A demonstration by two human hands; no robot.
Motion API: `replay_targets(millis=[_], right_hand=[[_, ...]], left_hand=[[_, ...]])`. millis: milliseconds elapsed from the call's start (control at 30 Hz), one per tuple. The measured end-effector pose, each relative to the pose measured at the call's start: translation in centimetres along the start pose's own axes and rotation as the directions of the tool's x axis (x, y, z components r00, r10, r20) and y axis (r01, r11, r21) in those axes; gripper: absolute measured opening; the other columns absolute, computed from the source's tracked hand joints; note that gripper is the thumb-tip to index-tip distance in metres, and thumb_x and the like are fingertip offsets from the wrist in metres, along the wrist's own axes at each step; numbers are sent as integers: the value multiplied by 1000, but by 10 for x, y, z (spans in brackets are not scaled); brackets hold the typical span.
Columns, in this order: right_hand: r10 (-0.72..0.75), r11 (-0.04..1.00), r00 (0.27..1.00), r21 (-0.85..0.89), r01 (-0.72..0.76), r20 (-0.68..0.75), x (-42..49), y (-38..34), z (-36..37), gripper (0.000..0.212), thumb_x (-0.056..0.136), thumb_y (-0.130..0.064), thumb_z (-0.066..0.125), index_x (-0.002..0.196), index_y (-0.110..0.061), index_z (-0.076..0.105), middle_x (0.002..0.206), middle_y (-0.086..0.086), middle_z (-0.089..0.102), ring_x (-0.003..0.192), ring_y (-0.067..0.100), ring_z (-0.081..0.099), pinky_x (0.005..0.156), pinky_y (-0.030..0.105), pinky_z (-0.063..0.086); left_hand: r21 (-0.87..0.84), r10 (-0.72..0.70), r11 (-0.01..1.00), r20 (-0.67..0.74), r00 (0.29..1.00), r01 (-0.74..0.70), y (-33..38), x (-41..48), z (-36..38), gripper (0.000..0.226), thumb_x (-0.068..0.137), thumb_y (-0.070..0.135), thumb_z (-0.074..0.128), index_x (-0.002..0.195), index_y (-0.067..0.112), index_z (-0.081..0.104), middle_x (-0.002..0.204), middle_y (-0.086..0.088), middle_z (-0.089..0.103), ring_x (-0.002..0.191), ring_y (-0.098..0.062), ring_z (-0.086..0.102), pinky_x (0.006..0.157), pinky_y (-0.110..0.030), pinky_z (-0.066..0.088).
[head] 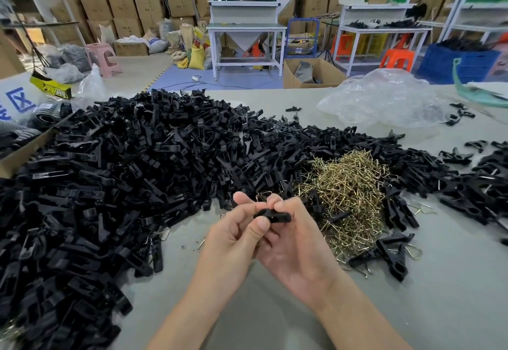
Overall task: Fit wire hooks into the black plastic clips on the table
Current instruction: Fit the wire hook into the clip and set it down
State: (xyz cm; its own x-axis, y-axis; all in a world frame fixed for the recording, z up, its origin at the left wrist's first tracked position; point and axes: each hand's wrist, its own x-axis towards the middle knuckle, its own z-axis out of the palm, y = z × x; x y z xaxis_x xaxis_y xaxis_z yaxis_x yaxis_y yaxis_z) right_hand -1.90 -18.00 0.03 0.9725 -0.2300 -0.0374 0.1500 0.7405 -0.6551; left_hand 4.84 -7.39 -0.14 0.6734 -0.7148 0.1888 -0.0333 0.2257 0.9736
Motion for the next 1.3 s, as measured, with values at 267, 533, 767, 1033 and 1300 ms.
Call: replay_targets(millis=[267, 533, 767, 1033, 1300], right_hand=[[42, 995, 999, -91, -43, -13, 0, -1, 1, 38, 86, -53, 69, 110, -24, 73, 145, 9, 57, 126, 23, 60, 113, 41, 42], [115, 992, 993, 42, -116, 10, -1, 0, 0, 54, 69, -52, 85, 110, -19, 74, 121, 15, 69, 108, 30, 63, 102, 43, 48], [118, 970, 993, 214, -112, -16, -3, 1, 3, 38, 66, -40, 90, 94, -20, 74, 102, 9, 71, 85, 25, 66, 81, 31, 53], [124, 965, 992, 232, -122, 5, -2, 2, 6, 31, 69, -31, 88, 92, -20, 71, 95, 6, 69, 74, 23, 67, 59, 25, 57], [100, 951, 995, 294, -90, -18, -2, 4, 4, 21, 74, -26, 84, 88, -18, 73, 91, 7, 69, 57, 18, 68, 46, 21, 55]], left_hand=[[-83, -59, 994, 72, 996, 65, 5, -2, 1, 30, 81, 40, 67, 107, 29, 75, 82, -5, 74, 70, -9, 67, 65, -17, 51], [-144, -80, 985, 100, 992, 94, 13, -4, 8, 24, 86, 30, 66, 106, 34, 77, 98, -11, 77, 81, -19, 73, 74, -21, 57], [-117, -137, 983, 66, 988, 144, 9, -4, 8, 33, 81, 19, 62, 111, 27, 73, 94, -12, 77, 80, -22, 75, 72, -19, 57], [-147, -168, 973, 67, 984, 176, 8, -3, 7, 32, 77, 16, 63, 105, 24, 75, 84, -13, 76, 71, -17, 74, 68, -18, 57], [-154, -168, 972, 77, 983, 178, 8, -2, 9, 31, 75, 14, 63, 98, 28, 78, 79, -9, 76, 65, -13, 72, 65, -14, 56]])
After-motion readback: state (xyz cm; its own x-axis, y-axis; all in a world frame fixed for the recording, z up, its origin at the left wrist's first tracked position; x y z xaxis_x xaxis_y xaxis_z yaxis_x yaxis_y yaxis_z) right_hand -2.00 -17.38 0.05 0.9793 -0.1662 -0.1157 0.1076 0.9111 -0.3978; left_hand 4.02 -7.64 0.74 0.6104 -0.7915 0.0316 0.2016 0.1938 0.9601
